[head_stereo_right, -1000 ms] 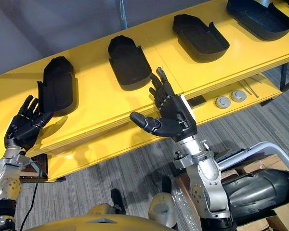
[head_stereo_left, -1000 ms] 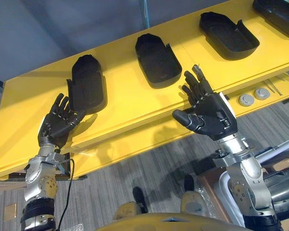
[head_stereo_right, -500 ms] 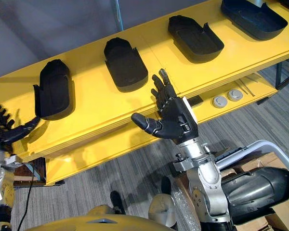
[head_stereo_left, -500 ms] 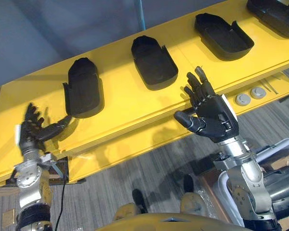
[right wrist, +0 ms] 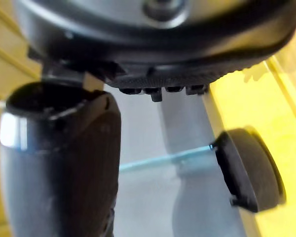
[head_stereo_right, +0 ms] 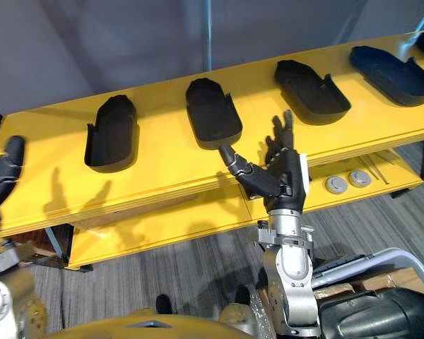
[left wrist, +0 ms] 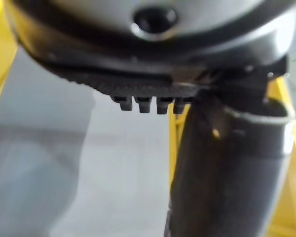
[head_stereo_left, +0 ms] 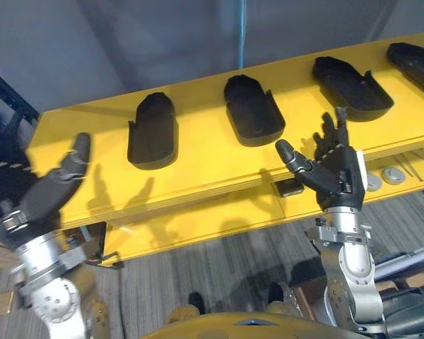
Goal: Walk over and take three plastic housings, then place them on the shelf
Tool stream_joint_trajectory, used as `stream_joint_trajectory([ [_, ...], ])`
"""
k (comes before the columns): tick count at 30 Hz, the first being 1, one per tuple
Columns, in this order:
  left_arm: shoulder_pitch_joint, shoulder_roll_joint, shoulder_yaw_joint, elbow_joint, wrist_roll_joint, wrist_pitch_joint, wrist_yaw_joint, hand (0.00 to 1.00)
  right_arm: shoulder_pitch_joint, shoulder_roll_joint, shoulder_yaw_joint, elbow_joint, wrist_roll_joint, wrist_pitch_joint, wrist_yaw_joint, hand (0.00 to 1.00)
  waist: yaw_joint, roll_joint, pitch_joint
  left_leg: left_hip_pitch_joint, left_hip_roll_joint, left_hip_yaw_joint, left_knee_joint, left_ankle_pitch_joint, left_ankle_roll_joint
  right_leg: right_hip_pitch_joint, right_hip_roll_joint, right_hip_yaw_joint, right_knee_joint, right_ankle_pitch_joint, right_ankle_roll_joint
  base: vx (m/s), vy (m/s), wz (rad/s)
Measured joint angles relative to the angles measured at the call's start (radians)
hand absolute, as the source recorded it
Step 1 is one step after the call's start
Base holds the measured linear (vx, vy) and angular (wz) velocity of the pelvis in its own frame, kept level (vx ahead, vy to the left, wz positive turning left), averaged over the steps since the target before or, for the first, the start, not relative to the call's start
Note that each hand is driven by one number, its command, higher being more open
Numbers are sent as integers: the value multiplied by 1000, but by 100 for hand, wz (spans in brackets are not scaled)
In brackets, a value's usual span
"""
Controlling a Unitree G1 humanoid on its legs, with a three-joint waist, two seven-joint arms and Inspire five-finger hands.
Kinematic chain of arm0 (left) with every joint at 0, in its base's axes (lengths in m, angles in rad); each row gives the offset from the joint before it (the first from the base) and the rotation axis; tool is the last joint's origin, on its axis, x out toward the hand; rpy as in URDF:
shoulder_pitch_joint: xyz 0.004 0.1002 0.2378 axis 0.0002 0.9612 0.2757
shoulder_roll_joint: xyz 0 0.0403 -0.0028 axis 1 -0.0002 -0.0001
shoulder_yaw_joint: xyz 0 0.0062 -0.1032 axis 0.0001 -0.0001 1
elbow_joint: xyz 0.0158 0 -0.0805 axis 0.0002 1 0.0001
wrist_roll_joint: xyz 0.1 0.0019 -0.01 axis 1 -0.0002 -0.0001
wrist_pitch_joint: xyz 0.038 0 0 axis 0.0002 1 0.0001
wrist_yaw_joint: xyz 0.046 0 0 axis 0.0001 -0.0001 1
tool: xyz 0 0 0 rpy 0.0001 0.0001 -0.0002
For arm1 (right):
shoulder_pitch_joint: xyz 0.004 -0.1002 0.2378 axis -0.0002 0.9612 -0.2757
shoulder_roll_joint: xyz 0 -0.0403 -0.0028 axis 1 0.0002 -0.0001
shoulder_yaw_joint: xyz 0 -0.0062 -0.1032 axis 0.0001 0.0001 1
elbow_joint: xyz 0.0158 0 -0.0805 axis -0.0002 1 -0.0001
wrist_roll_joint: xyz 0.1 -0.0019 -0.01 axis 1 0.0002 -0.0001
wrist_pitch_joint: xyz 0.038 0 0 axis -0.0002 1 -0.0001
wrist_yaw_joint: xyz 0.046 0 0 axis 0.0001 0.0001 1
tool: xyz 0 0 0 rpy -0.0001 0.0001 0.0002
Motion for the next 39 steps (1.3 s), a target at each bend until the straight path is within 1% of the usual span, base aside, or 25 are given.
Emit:
stream_joint_trajectory([
  [2, -13, 9, -71, 0, 17, 0, -12, 100, 36, 7, -21, -9, -2, 0, -32, 100, -23, -6, -9, 14, 2, 42, 2, -10, -4, -17, 5, 46, 8, 1, 1, -19, 22, -63],
  [5, -94, 40, -167, 20, 8, 1, -7, 100, 114, 33, -105, -16, 0, -14, -34, 100, -65, -15, -12, 35, 6, 112, 11, -28, -8, -37, 15, 115, 9, 16, 2, 6, 19, -79],
  [8, -191, 97, -250, 77, 10, 15, 15, 100, 170, 41, -193, -16, -7, -40, -38, 100, -134, -15, -12, 85, 12, 208, 19, -58, -17, -41, 29, 206, 9, 25, 9, 19, 27, -82],
  [11, -226, 101, -303, 102, 8, 47, 60, 100, 209, 44, -206, -43, 2, -96, -26, 100, -173, -17, -12, 129, 28, 316, 48, -100, -34, -50, 56, 303, 9, 32, 13, 14, 6, -105],
  [14, -232, 90, -342, 116, 18, 76, 135, 100, 243, 50, -181, -94, 60, -118, 29, 100, -186, -21, -16, 155, 41, 374, 91, -144, -50, -58, 88, 378, 10, 35, 13, 3, -13, -88],
  [16, -228, 81, -334, 111, 28, 89, 199, 100, 218, 49, -133, -93, 126, -123, 78, 100, -162, -32, -20, 117, 52, 236, 199, -207, 24, -92, 115, 459, 30, 38, 3, -10, -49, -127],
  [17, -217, 82, -307, 110, 54, 96, 260, 100, 169, 37, -76, -65, 135, -136, 116, 100, -129, -36, -18, 82, 54, 57, 289, -274, 87, -113, 139, 526, 38, 33, -4, -48, -42, -179],
  [18, -202, 81, -285, 109, 58, 110, 299, 100, 104, 7, -23, -19, 135, -148, 139, 100, -104, -25, -17, 54, 49, -98, 358, -330, 89, -131, 163, 565, 50, 33, -5, -116, 33, -170],
  [19, -189, 82, -281, 109, 58, 112, 310, 100, 73, -11, 3, 7, 135, -149, 143, 100, -93, -19, -18, 47, 49, -156, 380, -352, 81, -140, 174, 580, 57, 34, -6, -164, 167, -120],
  [20, -167, 81, -277, 108, 58, 113, 310, 100, 25, -38, 42, 47, 135, -148, 140, 100, -74, 4, -28, 42, 46, -238, 396, -391, 68, -154, 189, 580, 64, 46, -9, -182, 230, -64],
  [21, -155, 81, -273, 104, 59, 113, 294, 100, 2, -41, 69, 62, 135, -143, 118, 100, -57, 16, -31, 38, 38, -258, 386, -425, 52, -169, 190, 579, 69, 58, 6, -144, 193, -36],
  [22, -155, 81, -265, 102, 60, 113, 284, 100, -3, -40, 79, 66, 136, -138, 103, 100, -49, 12, -26, 33, 31, -262, 382, -433, 37, -179, 184, 580, 74, 61, 11, -151, 163, -8],
  [23, -153, 82, -242, 97, 60, 111, 267, 100, 4, -18, 108, 73, 168, -124, 68, 100, -29, -5, -19, 12, 7, -263, 392, -430, 34, -202, 165, 581, 92, 64, 15, -119, 122, 4],
  [27, -128, 81, -171, 60, 52, 83, 253, 100, 149, 76, 176, 75, 200, -60, -2, 100, -14, -26, -9, -10, -31, -276, 429, -429, 41, -243, 143, 560, 169, 58, 19, -52, 109, 3],
  [29, -91, 81, -171, 6, 18, 55, 221, 100, 311, 122, 159, 68, 201, -55, 38, 100, -14, -31, -6, 2, -54, -253, 453, -435, 52, -257, 136, 548, 206, 62, 20, -11, 89, -43],
  [30, -75, 80, -170, -7, 14, 45, 220, 100, 344, 123, 152, 67, 210, -55, 61, 100, -13, -34, -3, 11, -57, -230, 459, -438, 57, -258, 135, 525, 212, 70, 18, -66, 76, -98],
  [31, -43, 79, -171, -28, 22, 30, 235, 100, 377, 115, 137, 66, 256, -55, 117, 100, -11, -36, 7, 31, -55, -173, 466, -440, 65, -259, 138, 468, 204, 125, -5, -166, 45, -139],
  [32, -32, 83, -163, -42, 23, 24, 255, 100, 365, 93, 126, 64, 300, -61, 161, 100, -9, -22, 16, 31, -32, -112, 453, -423, 94, -258, 147, 427, 147, 211, -21, -252, 0, -140],
  [33, -49, 87, -157, -41, 25, 22, 260, 100, 344, 90, 118, 62, 331, -85, 177, 100, -14, -25, 19, 31, -32, -93, 427, -423, 97, -290, 142, 362, 257, 127, -55, -248, -14, -105],
  [34, -59, 98, -149, -41, 25, 20, 261, 100, 307, 89, 120, 63, 352, -96, 179, 100, -10, -42, 19, 26, -39, -66, 416, -406, 108, -325, 118, 310, 406, 8, -81, -227, -28, -59],
  [35, -61, 100, -141, -41, 18, 20, 263, 100, 264, 86, 127, 64, 350, -109, 176, 100, -7, -43, 20, 24, -30, -54, 420, -398, 108, -328, 95, 276, 520, -72, -92, -207, -8, -52],
  [36, -63, 99, -126, -40, 16, 21, 264, 100, 202, 76, 155, 66, 343, -127, 159, 100, -4, -40, 19, 23, -14, -43, 429, -392, 109, -309, 50, 240, 624, -141, -111, -188, -24, -40],
  [37, -63, 99, -116, -40, 17, 21, 265, 100, 171, 72, 174, 71, 332, -133, 142, 100, -2, -39, 18, 23, -4, -36, 430, -388, 103, -297, 24, 225, 664, -160, -119, -158, -59, -41],
  [38, -64, 99, -98, -40, 17, 21, 265, 100, 101, 70, 208, 95, 304, -137, 111, 100, 4, -37, 16, 22, 23, -21, 428, -376, 91, -270, -24, 200, 718, -175, -136, -137, -121, -45],
  [39, -72, 100, -82, -34, 16, 22, 263, 100, 48, 73, 239, 122, 297, -137, 86, 100, 18, -34, 10, 7, 53, -12, 422, -360, 72, -247, -67, 184, 740, -177, -139, -129, -156, -41],
])
